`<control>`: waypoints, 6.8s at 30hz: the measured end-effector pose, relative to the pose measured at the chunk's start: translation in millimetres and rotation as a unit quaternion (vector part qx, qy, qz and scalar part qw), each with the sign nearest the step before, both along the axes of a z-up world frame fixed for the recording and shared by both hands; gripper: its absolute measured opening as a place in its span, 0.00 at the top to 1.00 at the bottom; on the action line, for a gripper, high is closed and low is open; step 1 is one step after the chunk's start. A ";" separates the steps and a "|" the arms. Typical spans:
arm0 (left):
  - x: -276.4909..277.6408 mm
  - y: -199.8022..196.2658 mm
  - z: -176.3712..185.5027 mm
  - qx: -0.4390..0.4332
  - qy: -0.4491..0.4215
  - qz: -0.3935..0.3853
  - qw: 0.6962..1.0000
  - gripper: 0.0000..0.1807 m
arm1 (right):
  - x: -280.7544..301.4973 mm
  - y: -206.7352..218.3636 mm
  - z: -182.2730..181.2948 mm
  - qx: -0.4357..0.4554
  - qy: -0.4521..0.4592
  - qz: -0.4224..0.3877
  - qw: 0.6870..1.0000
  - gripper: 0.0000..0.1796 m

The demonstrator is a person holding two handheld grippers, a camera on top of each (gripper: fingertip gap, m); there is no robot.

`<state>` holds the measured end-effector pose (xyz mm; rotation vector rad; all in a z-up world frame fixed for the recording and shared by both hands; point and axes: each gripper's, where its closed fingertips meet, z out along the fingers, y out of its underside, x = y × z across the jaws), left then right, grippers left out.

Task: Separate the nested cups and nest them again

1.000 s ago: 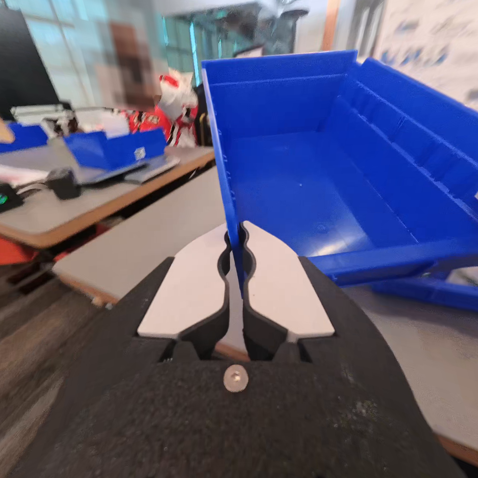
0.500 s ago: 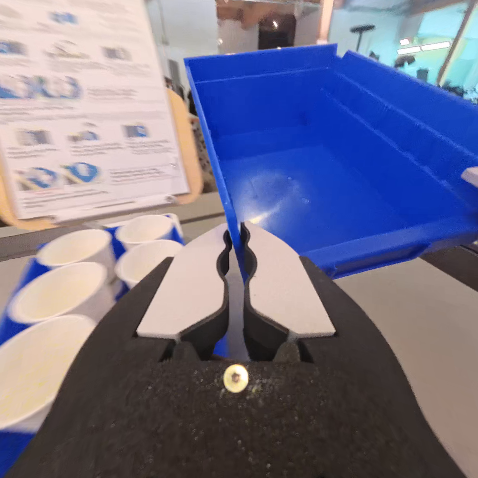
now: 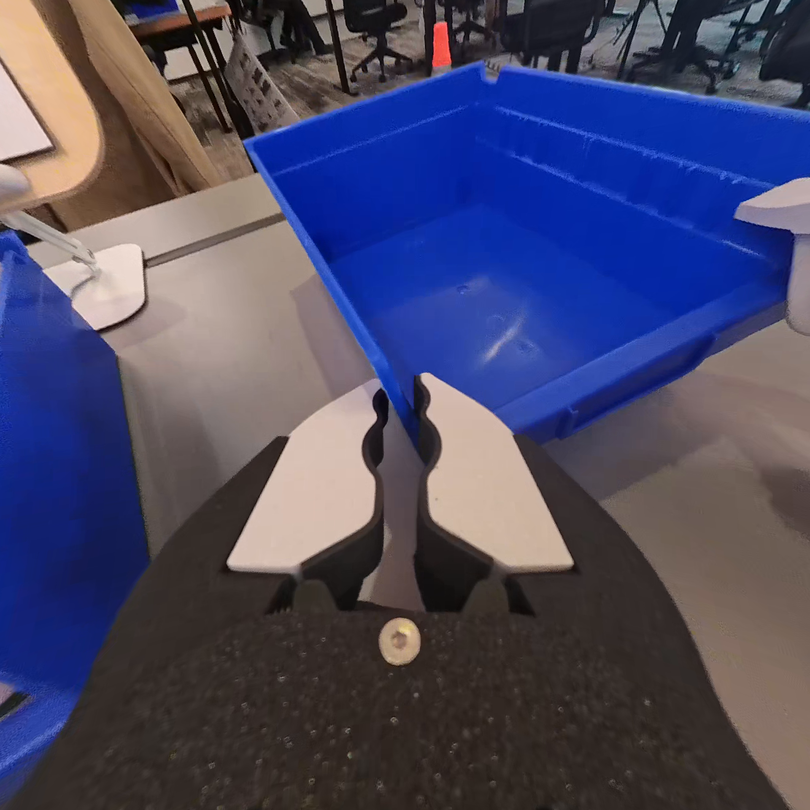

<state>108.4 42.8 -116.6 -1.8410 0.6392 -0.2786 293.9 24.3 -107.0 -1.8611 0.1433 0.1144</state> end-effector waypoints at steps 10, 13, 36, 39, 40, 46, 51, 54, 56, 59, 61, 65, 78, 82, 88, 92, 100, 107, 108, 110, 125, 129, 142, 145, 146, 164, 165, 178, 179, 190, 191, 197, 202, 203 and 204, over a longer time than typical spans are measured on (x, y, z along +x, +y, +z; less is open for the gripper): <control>-12.1 -27.4 -18.2 -0.018 0.049 -0.048 0.997 0.72 | 22.4 -13.7 -15.3 -0.043 0.032 -0.051 0.997 0.81; -56.2 -51.9 0.8 -0.026 0.040 -0.066 0.997 0.73 | 26.4 -44.0 21.1 0.004 0.003 -0.110 0.994 0.79; -345.9 18.2 -20.7 -0.090 -0.047 0.186 0.977 0.97 | -341.8 33.4 -22.5 -0.039 0.022 0.107 0.993 0.97; -348.1 13.0 -13.1 -0.061 -0.027 0.198 0.978 0.98 | -342.8 28.0 -10.6 -0.008 0.055 0.055 0.997 0.97; -350.0 10.0 -10.1 -0.063 -0.038 0.197 0.978 0.98 | -345.4 25.5 -4.1 0.007 0.039 0.038 0.999 0.98; -420.1 5.8 -5.7 -0.069 -0.057 0.220 0.971 0.99 | -421.9 23.5 3.0 0.029 0.032 0.075 0.996 0.97; -503.0 11.3 7.6 -0.044 -0.025 0.236 0.971 0.99 | -504.3 24.3 -5.2 0.017 0.064 0.102 0.993 0.96; -547.1 19.2 12.5 -0.036 -0.028 0.251 0.967 0.99 | -548.2 28.2 -8.4 0.000 0.092 0.115 0.989 0.96; -570.6 24.8 12.3 -0.035 -0.027 0.251 0.967 0.99 | -570.9 33.8 -9.1 0.002 0.082 0.124 0.989 0.95; -596.2 32.7 5.9 -0.037 -0.033 0.245 0.968 0.99 | -595.3 39.7 -13.1 -0.004 0.073 0.132 0.988 0.95; -605.6 37.2 -1.4 -0.040 -0.037 0.239 0.970 0.99 | -603.7 42.3 -15.2 0.000 0.059 0.137 0.989 0.95; -612.2 43.1 -14.5 -0.045 -0.059 0.240 0.968 0.99 | -610.0 45.0 -18.5 -0.013 0.078 0.158 0.984 0.93; -623.5 -19.0 3.7 -0.033 -0.113 0.320 0.940 0.74 | -508.2 -26.1 10.9 0.014 0.073 0.309 0.948 0.74; -550.5 -43.1 13.6 -0.054 -0.190 0.252 0.947 0.67 | -420.0 -42.6 9.9 0.018 0.000 0.283 0.959 0.72; -420.0 -54.3 11.4 -0.043 -0.194 0.164 0.966 0.59 | -329.6 -62.5 17.7 0.019 -0.002 0.257 0.966 0.68; -356.8 -59.4 3.0 -0.022 -0.154 0.152 0.976 0.58 | -283.1 -63.0 7.7 0.000 -0.008 0.199 0.980 0.64; -328.6 -68.8 -3.9 -0.035 -0.119 0.139 0.982 0.60 | -270.0 -69.0 -7.9 -0.011 0.006 0.182 0.983 0.66; -373.4 -68.9 -3.5 -0.037 -0.109 0.176 0.978 0.60 | -274.3 -69.1 -21.6 -0.028 0.020 0.199 0.980 0.69; -382.7 -66.8 -5.2 -0.039 -0.105 0.177 0.978 0.60 | -273.5 -68.7 -23.2 -0.032 0.019 0.200 0.979 0.69; -402.8 -60.1 -6.9 -0.039 -0.097 0.174 0.979 0.60 | -271.8 -68.8 -23.1 -0.032 0.019 0.206 0.978 0.70; -462.7 29.3 -1.5 -0.026 -0.055 0.091 0.994 0.49 | -254.7 -67.4 -19.3 -0.030 0.026 0.204 0.978 0.74; -458.3 45.3 -3.1 -0.030 -0.041 0.067 0.996 0.49 | -257.9 -67.1 -18.7 -0.032 0.021 0.203 0.978 0.74; -470.5 -8.8 75.0 -0.012 -0.117 -0.049 0.992 0.55 | -261.9 -57.1 0.9 -0.007 -0.032 0.256 0.966 0.73; -455.0 -19.6 103.4 -0.005 -0.100 -0.113 0.989 0.55 | -276.4 -50.0 27.3 0.032 -0.078 0.333 0.939 0.72; -444.9 -21.6 110.4 -0.008 -0.099 -0.141 0.985 0.55 | -283.8 -48.6 36.7 0.044 -0.094 0.363 0.926 0.70; -230.4 -46.2 84.2 -0.101 0.045 -0.491 0.864 0.55 | -398.1 -30.9 76.5 0.009 -0.198 0.632 0.750 0.46; -225.9 -49.4 81.9 -0.104 0.051 -0.499 0.859 0.55 | -399.1 -30.5 73.0 0.001 -0.204 0.634 0.746 0.45; -236.5 -56.8 84.1 -0.069 -0.048 -0.412 0.907 0.51 | -365.5 -20.1 77.7 0.019 -0.206 0.593 0.779 0.48; -243.6 -56.6 84.5 -0.062 -0.077 -0.376 0.921 0.53 | -349.9 -13.8 84.4 0.025 -0.216 0.567 0.794 0.48; -299.8 -83.2 37.5 -0.040 -0.162 -0.115 0.979 0.58 | -85.8 94.5 115.6 -0.074 -0.177 0.063 0.979 0.48; -297.5 -84.8 34.6 -0.051 -0.175 -0.119 0.976 0.58 | -75.1 101.3 100.0 -0.091 -0.182 0.040 0.978 0.48; -293.8 -81.6 28.1 -0.089 -0.204 -0.127 0.966 0.58 | -57.2 125.3 10.8 -0.186 -0.160 0.004 0.970 0.48; -297.1 -82.2 28.9 -0.092 -0.213 -0.129 0.964 0.58 | -59.8 126.2 -6.7 -0.212 -0.153 0.011 0.965 0.47; -298.0 -81.3 26.8 -0.092 -0.208 -0.126 0.966 0.58 | -59.9 126.1 -6.8 -0.212 -0.156 0.013 0.965 0.47; -298.1 -80.6 24.7 -0.092 -0.205 -0.124 0.966 0.58 | -60.0 125.7 -7.1 -0.214 -0.159 0.015 0.964 0.47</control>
